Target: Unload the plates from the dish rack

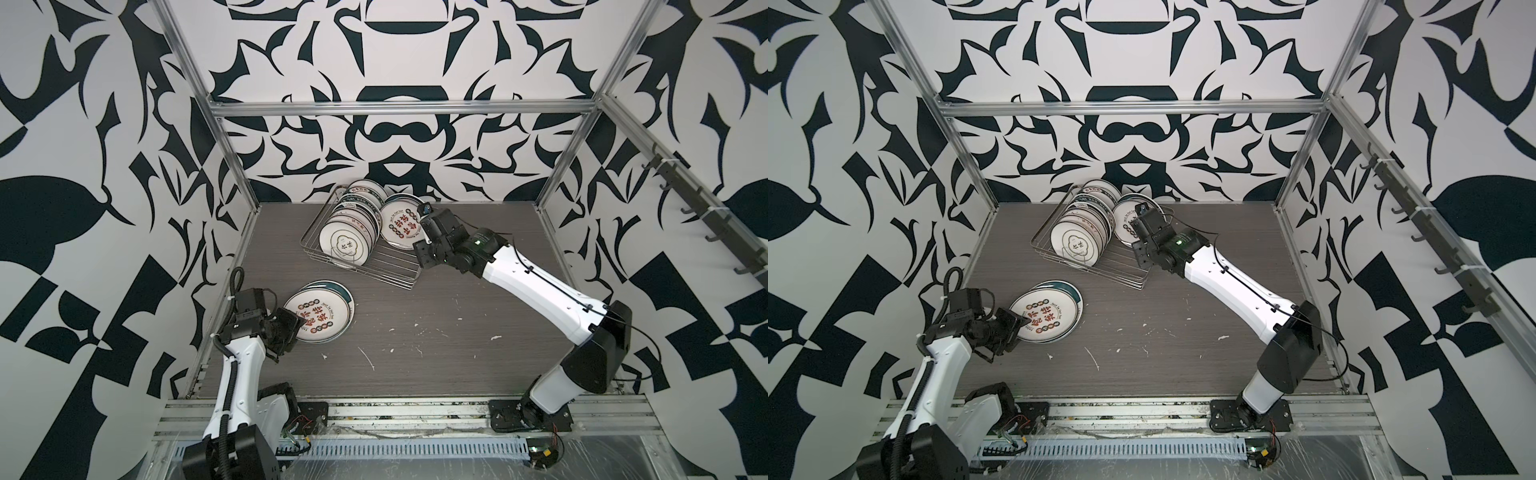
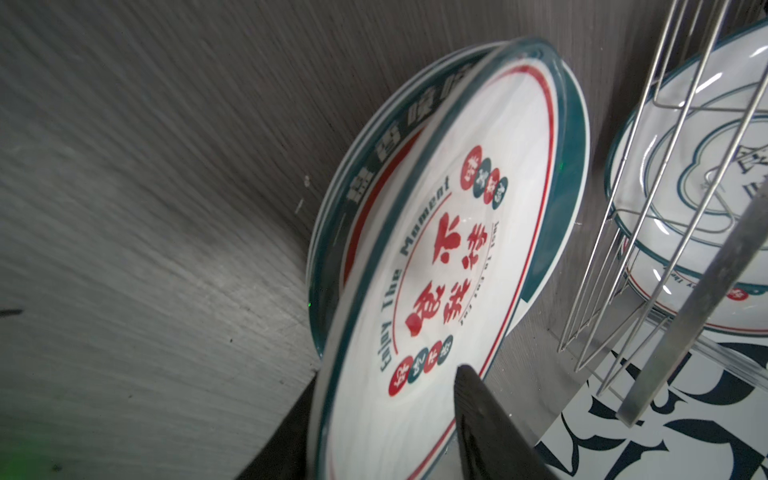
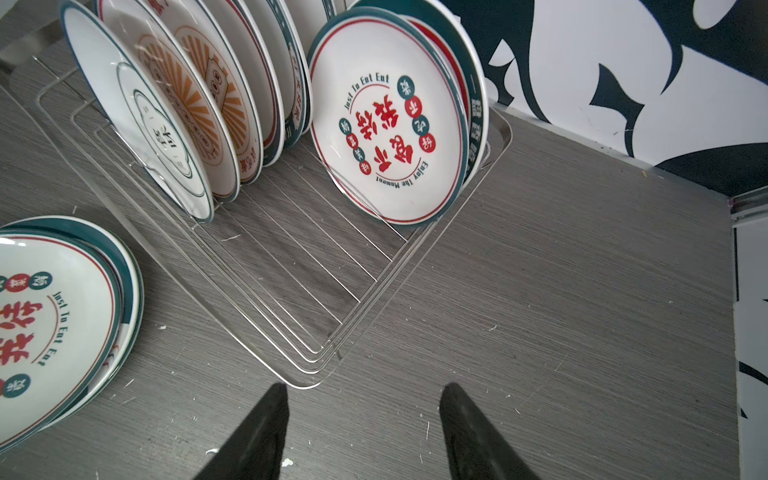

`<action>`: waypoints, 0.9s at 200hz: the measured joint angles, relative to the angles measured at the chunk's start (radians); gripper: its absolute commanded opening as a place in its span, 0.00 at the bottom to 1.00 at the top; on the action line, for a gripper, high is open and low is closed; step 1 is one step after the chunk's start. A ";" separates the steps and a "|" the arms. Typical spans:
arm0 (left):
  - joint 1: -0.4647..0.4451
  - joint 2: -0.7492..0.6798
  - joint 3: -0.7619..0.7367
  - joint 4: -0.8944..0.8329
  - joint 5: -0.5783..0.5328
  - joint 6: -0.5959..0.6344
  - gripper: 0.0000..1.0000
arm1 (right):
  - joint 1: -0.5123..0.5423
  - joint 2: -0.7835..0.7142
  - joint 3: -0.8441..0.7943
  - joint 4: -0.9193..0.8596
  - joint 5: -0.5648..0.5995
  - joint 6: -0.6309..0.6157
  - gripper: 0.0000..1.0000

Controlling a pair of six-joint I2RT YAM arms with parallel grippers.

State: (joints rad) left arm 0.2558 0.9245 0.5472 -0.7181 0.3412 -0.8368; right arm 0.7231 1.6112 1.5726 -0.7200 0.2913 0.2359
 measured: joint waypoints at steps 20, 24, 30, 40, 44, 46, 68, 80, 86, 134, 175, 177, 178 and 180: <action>0.000 0.022 0.000 0.009 -0.002 0.003 0.58 | -0.006 0.000 -0.009 0.005 -0.007 0.000 0.63; 0.000 0.026 0.000 0.011 -0.002 0.003 0.60 | -0.008 0.000 -0.011 0.007 -0.008 0.000 0.63; 0.000 0.033 0.000 0.014 -0.001 0.005 0.61 | -0.009 0.000 -0.013 0.007 -0.011 0.000 0.63; 0.000 0.042 0.000 0.018 -0.002 0.008 0.62 | -0.011 0.000 -0.016 0.008 -0.015 0.000 0.63; 0.000 0.045 0.000 0.019 -0.002 0.010 0.62 | -0.013 0.000 -0.017 0.008 -0.017 0.000 0.63; 0.000 0.047 0.000 0.020 -0.002 0.010 0.62 | -0.014 0.000 -0.017 0.008 -0.018 0.000 0.63; 0.000 0.058 0.000 0.024 -0.001 0.016 0.66 | -0.019 0.000 -0.021 0.011 -0.027 0.000 0.63; 0.000 0.064 0.000 0.027 -0.001 0.018 0.68 | -0.023 0.000 -0.022 0.015 -0.033 0.000 0.63; 0.000 0.066 0.000 0.027 -0.001 0.018 0.69 | -0.023 0.000 -0.023 0.016 -0.036 0.000 0.63; -0.004 0.087 0.000 0.045 0.005 0.023 0.79 | -0.028 0.000 -0.025 0.027 -0.063 -0.001 0.63; -0.007 0.093 0.000 0.051 0.015 0.026 0.93 | -0.031 0.000 -0.025 0.032 -0.079 -0.004 0.63; -0.007 0.094 0.000 0.051 0.016 0.026 0.94 | -0.031 0.000 -0.025 0.032 -0.079 -0.004 0.63; -0.007 0.094 0.000 0.051 0.016 0.027 0.94 | -0.031 0.000 -0.025 0.033 -0.080 -0.004 0.63; -0.007 0.094 0.000 0.052 0.016 0.026 0.95 | -0.032 0.000 -0.025 0.032 -0.080 -0.004 0.63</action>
State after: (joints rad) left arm 0.2485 1.0187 0.5476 -0.6662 0.3573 -0.8112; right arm 0.6914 1.6115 1.5478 -0.6876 0.2115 0.2321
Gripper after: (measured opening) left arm 0.924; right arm 0.630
